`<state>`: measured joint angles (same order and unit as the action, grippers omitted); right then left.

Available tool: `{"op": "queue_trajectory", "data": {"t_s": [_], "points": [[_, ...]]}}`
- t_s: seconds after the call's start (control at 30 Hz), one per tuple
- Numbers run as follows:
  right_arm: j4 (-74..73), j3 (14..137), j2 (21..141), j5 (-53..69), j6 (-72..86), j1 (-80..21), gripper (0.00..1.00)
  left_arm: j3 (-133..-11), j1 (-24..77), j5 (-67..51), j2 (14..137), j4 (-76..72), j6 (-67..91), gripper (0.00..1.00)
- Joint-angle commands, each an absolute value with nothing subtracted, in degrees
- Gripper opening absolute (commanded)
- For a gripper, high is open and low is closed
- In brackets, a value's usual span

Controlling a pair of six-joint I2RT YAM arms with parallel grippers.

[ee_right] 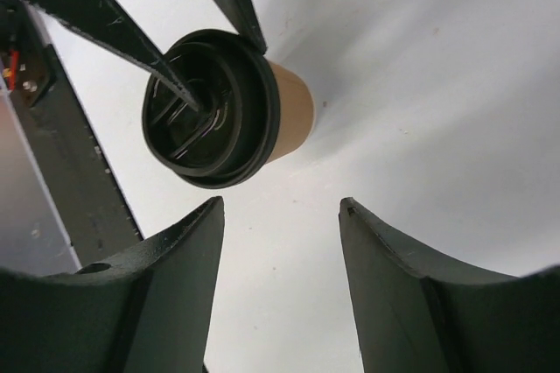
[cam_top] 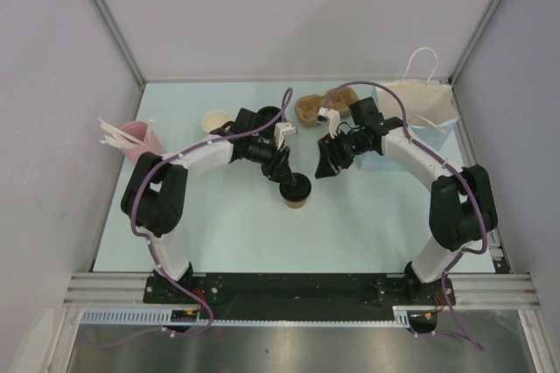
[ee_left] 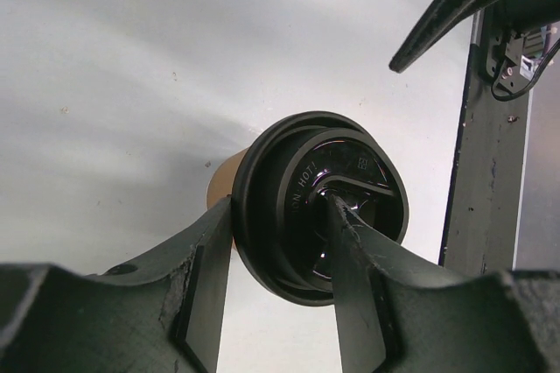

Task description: Pack the takeout coffee

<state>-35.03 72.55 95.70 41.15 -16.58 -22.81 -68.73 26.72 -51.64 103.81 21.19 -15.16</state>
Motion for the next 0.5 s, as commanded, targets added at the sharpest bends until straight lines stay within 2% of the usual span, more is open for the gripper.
{"op": "queue_trajectory", "data": {"t_s": [0.0,0.47], "points": [[-37.0,73.1,97.6,47.6,-16.7,-23.3,0.59,-65.0,26.7,-37.0,107.1,26.8,-21.3,0.48],[-32.3,68.9,99.5,45.4,-14.1,-26.5,0.57,-64.6,26.6,-37.0,106.1,26.2,-20.7,0.48]]}}
